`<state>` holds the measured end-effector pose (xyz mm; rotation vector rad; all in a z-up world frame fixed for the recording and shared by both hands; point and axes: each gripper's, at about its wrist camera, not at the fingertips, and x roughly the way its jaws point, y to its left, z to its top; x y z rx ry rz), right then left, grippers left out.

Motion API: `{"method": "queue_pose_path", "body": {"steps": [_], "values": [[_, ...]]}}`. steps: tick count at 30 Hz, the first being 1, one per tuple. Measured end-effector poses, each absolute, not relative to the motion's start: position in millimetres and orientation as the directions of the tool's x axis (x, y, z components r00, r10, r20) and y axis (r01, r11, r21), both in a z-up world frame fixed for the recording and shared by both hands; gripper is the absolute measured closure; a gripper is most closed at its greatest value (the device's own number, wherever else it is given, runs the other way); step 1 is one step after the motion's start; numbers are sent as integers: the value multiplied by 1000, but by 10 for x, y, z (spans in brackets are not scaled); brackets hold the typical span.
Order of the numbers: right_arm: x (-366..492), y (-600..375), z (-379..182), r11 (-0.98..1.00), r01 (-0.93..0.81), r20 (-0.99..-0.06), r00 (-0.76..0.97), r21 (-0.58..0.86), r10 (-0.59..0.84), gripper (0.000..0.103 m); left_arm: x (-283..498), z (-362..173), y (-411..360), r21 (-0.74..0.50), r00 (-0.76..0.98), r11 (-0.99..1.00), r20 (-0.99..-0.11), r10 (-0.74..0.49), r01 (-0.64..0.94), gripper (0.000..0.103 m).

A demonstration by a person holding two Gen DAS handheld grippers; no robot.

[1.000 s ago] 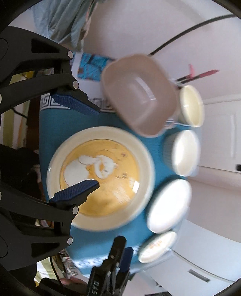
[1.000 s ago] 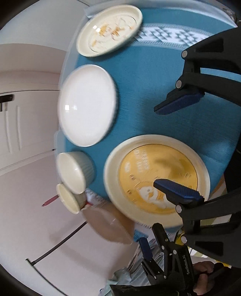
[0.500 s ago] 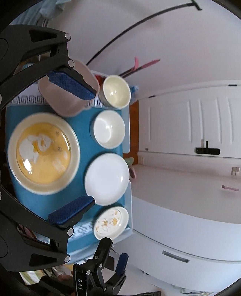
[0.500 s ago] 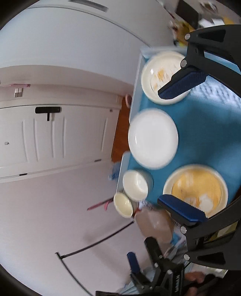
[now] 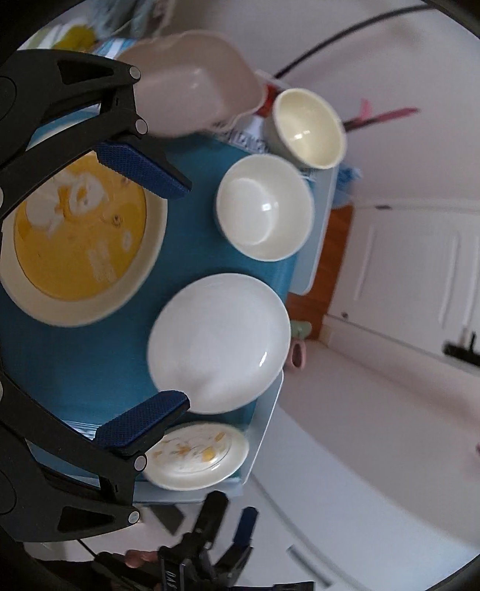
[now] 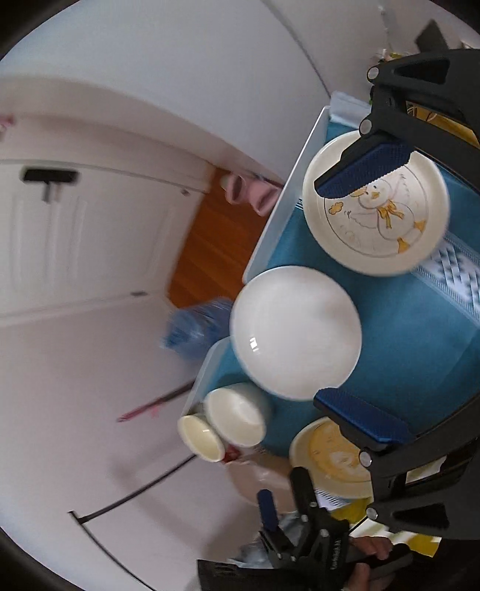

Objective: Organize plates and bowls
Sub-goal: 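Grasp the rim of the large white plate with the right gripper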

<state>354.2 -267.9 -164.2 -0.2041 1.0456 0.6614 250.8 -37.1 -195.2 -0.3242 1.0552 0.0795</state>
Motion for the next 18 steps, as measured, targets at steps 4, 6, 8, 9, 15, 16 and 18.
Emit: {"method": "queue_pose_path", "body": {"steps": [4,6,8,9,15,16,18], "values": [[3892,-2662,-2050,735,-650,-884,208,194,418,1,2695,-2273,-409,-244,443,926,-891,-97,-288,1],[4060,-2637,-2229,710,-672,-893,164,211,420,2,2781,-2444,-426,-246,413,916,-905,-101,-316,3],[4158,-2588,-2368,690,-688,-899,127,224,418,6,2860,-2602,-433,-250,381,906,-918,-110,-341,11],[4202,-2554,-2440,676,-698,-900,106,235,422,12,2898,-2661,-446,-251,368,904,-923,-115,-347,16],[4365,-2344,-2814,614,-732,-904,-6,295,427,51,3126,-2916,-538,-194,311,916,-947,-82,-350,30],[4371,-2328,-2840,606,-736,-902,-14,301,431,52,3140,-2936,-545,-188,307,918,-949,-77,-350,32],[4380,-2285,-2895,588,-744,-897,-34,317,441,59,3164,-2970,-558,-173,298,921,-952,-66,-349,38]]}}
